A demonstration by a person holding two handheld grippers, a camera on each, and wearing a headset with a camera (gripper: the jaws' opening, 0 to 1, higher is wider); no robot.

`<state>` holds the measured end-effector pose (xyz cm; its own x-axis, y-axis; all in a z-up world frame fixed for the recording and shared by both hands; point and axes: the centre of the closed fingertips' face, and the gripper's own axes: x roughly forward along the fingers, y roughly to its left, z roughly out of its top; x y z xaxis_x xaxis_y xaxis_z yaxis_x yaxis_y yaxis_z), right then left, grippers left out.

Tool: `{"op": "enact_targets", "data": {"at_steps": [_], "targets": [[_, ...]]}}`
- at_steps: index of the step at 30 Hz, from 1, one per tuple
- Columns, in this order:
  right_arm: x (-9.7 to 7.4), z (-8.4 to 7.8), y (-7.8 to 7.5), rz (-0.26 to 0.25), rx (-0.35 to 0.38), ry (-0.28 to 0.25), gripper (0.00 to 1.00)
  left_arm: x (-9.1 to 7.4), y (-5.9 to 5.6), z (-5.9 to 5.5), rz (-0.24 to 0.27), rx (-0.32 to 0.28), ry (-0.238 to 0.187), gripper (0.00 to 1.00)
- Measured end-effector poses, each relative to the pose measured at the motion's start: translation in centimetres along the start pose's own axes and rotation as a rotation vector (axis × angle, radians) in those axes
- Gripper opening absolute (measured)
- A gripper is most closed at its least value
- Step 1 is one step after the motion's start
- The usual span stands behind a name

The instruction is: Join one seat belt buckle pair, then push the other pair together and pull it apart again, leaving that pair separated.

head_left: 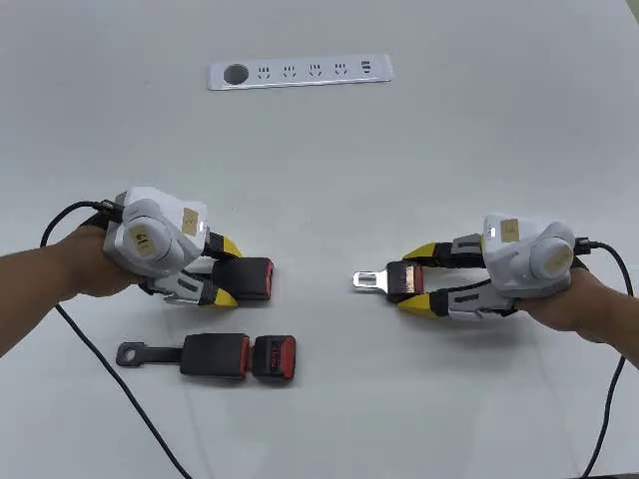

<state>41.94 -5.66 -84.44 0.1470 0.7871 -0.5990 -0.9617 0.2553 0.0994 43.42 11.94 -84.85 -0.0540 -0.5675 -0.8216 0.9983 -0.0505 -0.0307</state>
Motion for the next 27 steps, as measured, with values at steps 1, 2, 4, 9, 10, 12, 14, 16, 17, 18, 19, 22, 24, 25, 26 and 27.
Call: {"op": "enact_targets", "data": {"at_steps": [1,2,4,9,10,12,14,16,17,18,19,22,24,25,26,27], "targets": [[0.2,0.3,0.0,0.004,-0.009,-0.005,0.36,0.0,0.0,0.0,0.0,0.0,0.001,0.34],[0.5,0.4,-0.1,0.002,-0.008,-0.004,0.36,0.0,0.0,0.0,0.0,-0.001,0.001,0.34],[0.9,0.6,0.0,0.009,-0.007,-0.004,0.36,0.0,0.1,0.0,-0.001,-0.001,0.003,0.34],[2.2,1.4,0.0,0.009,-0.004,-0.005,0.36,0.0,0.1,0.0,-0.002,0.001,0.008,0.34],[2.5,1.6,0.0,0.006,0.001,-0.003,0.36,0.0,0.1,0.0,-0.002,0.001,0.008,0.34],[3.2,2.0,-0.1,0.003,-0.005,-0.007,0.36,0.0,0.1,0.0,-0.002,0.0,0.009,0.34],[3.8,2.2,-0.2,-0.003,0.0,-0.006,0.36,0.0,0.1,0.0,-0.002,0.001,0.013,0.34],[4.3,2.4,-0.2,-0.001,0.001,-0.002,0.36,0.0,0.1,0.0,-0.002,0.0,0.016,0.34],[4.6,2.7,-0.3,-0.002,0.002,0.0,0.36,0.0,0.2,0.0,-0.003,0.0,0.017,0.34],[4.9,2.8,-0.3,-0.006,0.001,0.0,0.36,0.0,0.1,0.0,-0.003,-0.002,0.016,0.34],[5.2,3.0,-0.4,-0.01,0.002,0.003,0.36,0.0,0.2,0.0,-0.002,-0.001,0.014,0.34],[5.8,3.4,-0.4,-0.016,0.001,0.0,0.36,0.0,0.1,0.0,-0.004,0.003,0.017,0.34],[6.3,3.7,-0.5,-0.021,0.002,0.008,0.36,0.1,0.1,0.0,-0.006,0.005,0.019,0.34],[6.5,3.8,-0.6,-0.023,0.0,0.013,0.36,0.1,0.1,0.0,-0.006,0.006,0.02,0.34],[6.8,3.9,-0.5,-0.027,0.0,0.019,0.36,0.1,0.1,0.0,-0.006,0.006,0.019,0.34],[7.0,4.1,-0.5,-0.026,-0.002,0.02,0.36,0.1,0.1,0.0,-0.006,0.003,0.017,0.34]]}}
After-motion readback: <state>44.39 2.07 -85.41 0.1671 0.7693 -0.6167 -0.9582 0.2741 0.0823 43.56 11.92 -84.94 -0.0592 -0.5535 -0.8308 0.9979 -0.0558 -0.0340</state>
